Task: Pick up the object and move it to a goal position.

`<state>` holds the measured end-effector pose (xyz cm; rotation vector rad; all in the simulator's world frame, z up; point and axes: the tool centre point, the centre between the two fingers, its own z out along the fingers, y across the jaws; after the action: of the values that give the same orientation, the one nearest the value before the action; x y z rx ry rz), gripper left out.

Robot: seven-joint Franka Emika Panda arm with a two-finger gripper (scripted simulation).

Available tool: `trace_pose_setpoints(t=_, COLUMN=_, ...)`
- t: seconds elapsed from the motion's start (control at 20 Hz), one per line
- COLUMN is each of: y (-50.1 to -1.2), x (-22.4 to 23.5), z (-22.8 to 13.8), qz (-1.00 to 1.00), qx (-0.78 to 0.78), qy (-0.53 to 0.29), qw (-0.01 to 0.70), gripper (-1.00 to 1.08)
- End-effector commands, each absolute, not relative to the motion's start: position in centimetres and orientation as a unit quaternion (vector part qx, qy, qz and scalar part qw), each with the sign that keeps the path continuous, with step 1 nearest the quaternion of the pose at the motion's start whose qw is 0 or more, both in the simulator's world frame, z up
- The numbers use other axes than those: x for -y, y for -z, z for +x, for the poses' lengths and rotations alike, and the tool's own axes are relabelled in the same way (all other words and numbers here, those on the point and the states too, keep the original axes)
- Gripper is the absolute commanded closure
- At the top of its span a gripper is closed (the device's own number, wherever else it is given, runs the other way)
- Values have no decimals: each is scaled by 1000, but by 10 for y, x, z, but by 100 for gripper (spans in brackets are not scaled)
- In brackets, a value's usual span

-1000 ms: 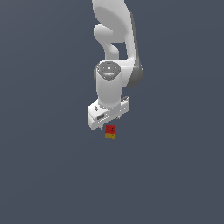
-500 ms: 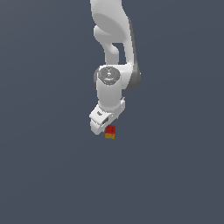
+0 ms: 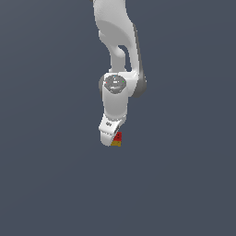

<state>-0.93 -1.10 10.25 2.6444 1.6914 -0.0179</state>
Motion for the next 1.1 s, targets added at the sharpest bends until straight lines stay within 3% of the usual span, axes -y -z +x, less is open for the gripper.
trace_pose_setpoints(t=0.0, y=-98, x=11, z=-10, qz=822, qx=-569, qy=5, qw=1, gripper=-92)
trace_pose_setpoints(t=1.05, y=-83, x=9, z=-12, qz=743, qx=-669, qy=0, qw=0, gripper=-92)
